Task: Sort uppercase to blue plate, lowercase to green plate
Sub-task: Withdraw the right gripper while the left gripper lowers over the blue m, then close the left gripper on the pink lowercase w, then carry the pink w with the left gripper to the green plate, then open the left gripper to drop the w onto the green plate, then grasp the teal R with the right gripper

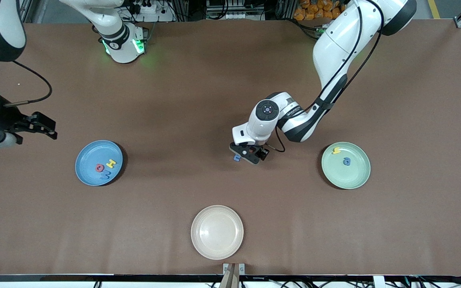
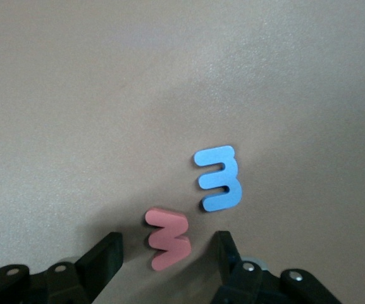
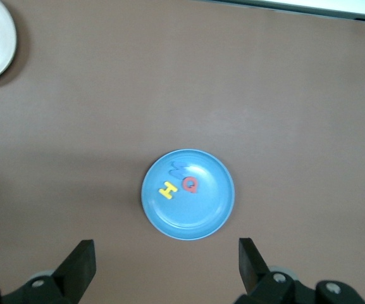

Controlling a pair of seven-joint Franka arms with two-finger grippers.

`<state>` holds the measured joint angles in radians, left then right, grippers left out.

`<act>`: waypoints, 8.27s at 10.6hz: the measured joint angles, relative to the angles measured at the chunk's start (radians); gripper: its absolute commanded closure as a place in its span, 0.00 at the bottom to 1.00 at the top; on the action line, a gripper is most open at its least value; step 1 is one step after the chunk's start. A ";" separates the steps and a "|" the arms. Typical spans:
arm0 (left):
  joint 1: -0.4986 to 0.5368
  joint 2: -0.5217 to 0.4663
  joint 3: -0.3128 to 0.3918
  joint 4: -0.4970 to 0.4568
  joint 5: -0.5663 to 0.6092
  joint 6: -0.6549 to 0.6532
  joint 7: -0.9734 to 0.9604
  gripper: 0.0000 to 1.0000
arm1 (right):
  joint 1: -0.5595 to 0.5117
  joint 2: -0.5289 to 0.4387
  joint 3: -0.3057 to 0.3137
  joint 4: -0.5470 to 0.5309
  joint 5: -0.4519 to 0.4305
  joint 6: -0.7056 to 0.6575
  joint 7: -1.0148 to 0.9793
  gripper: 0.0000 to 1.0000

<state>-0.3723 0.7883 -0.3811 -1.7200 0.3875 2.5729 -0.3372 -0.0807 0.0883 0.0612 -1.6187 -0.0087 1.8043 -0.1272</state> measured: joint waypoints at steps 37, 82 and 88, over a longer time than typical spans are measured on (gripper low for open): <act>0.228 -0.200 0.042 0.071 -0.016 -0.476 0.514 0.87 | -0.051 -0.004 -0.128 0.030 0.003 -0.085 -0.003 0.00; 0.464 -0.289 -0.047 0.122 -0.178 -0.599 0.119 0.05 | 0.408 0.418 0.372 0.010 -0.258 0.430 0.914 0.00; 0.515 -0.286 -0.049 0.119 -0.178 -0.602 0.179 0.06 | 0.680 0.733 0.301 0.236 -0.375 0.478 1.219 0.00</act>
<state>0.1432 0.5026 -0.4296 -1.6007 0.2092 1.9712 -0.1585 0.5992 0.8216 0.3626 -1.3824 -0.3842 2.2821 1.0915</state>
